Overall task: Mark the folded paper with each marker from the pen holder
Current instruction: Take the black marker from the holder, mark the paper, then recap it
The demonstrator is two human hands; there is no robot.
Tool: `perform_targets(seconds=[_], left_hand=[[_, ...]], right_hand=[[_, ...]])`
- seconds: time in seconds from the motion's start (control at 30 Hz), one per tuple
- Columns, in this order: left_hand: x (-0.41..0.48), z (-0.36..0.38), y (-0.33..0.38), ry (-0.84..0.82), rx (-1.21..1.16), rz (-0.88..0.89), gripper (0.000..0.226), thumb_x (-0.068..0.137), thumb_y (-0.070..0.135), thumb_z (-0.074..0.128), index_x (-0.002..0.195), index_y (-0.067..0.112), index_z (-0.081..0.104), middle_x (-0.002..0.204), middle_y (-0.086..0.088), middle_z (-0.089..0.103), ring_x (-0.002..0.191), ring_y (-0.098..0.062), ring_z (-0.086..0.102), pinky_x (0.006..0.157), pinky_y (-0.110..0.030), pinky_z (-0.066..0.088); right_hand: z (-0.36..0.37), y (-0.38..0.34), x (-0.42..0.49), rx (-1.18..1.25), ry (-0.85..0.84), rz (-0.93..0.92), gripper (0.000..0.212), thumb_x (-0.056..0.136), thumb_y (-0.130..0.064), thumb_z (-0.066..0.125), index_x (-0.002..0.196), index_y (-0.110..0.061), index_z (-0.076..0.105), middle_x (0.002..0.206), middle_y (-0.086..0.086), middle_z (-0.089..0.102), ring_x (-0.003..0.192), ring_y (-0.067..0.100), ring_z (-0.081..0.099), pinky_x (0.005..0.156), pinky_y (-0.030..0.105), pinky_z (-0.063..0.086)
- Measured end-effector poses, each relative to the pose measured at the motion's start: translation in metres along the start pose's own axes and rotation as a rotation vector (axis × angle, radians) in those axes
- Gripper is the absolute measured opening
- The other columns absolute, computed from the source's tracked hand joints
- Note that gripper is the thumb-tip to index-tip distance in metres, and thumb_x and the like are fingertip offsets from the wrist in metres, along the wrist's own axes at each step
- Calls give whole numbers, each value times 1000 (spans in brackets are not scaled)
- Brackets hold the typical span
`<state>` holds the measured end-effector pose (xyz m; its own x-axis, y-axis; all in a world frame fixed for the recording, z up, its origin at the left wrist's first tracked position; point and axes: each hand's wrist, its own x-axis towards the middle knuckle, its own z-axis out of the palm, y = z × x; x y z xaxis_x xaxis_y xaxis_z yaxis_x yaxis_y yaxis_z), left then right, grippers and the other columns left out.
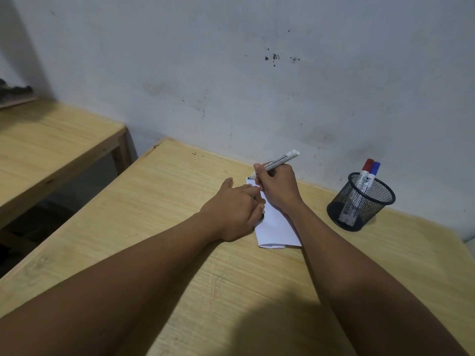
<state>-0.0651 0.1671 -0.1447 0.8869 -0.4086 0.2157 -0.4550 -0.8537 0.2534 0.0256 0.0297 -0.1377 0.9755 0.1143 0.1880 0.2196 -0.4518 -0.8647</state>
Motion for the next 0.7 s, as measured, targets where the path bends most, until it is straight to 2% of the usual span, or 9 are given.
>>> perform_targets(seconds=[0.17, 0.3, 0.4, 0.47, 0.57, 0.7], left_hand=[[0, 0, 0, 20, 5, -5, 50, 102, 34, 27, 95, 22, 75, 112, 3, 61, 105, -13, 56, 110, -56, 26], [-1, 0, 0, 26, 7, 1, 48, 102, 33, 28, 95, 23, 75, 112, 4, 61, 105, -13, 57, 112, -55, 24], [-1, -1, 0, 18, 2, 0, 50, 102, 35, 25, 94, 25, 74, 112, 5, 62, 106, -11, 57, 113, -54, 22], [-2, -2, 1, 11, 1, -4, 51, 102, 35, 24, 95, 26, 74, 116, 7, 62, 109, -9, 56, 115, -55, 21], [-3, -5, 3, -7, -38, -14, 49, 103, 34, 25, 103, 24, 73, 121, 7, 62, 113, -8, 54, 117, -57, 17], [-8, -12, 10, 69, -54, -14, 49, 103, 34, 19, 98, 25, 67, 122, 7, 63, 115, -10, 53, 118, -58, 16]], right_hand=[[-2, 1, 1, 18, -32, -17, 34, 96, -30, 63, 72, -8, 70, 64, 5, 72, 57, 17, 66, 63, 35, 54], [-3, -2, -2, 60, -22, -9, 31, 97, -27, 64, 75, -5, 70, 61, 2, 70, 54, 15, 64, 58, 31, 52], [-7, -6, -4, 287, 11, 51, 27, 98, -19, 65, 82, 2, 69, 60, 6, 65, 50, 18, 58, 50, 30, 48], [-12, -8, -5, 432, 72, 98, 23, 97, -20, 67, 83, -2, 70, 63, 10, 65, 51, 21, 57, 48, 31, 47], [-23, -16, -9, 506, 164, 108, 21, 93, -27, 72, 78, -12, 72, 67, 8, 70, 55, 21, 61, 53, 34, 50], [-48, -35, -30, 533, 161, 74, 13, 94, -23, 71, 89, -11, 72, 78, 9, 72, 59, 18, 62, 59, 36, 53]])
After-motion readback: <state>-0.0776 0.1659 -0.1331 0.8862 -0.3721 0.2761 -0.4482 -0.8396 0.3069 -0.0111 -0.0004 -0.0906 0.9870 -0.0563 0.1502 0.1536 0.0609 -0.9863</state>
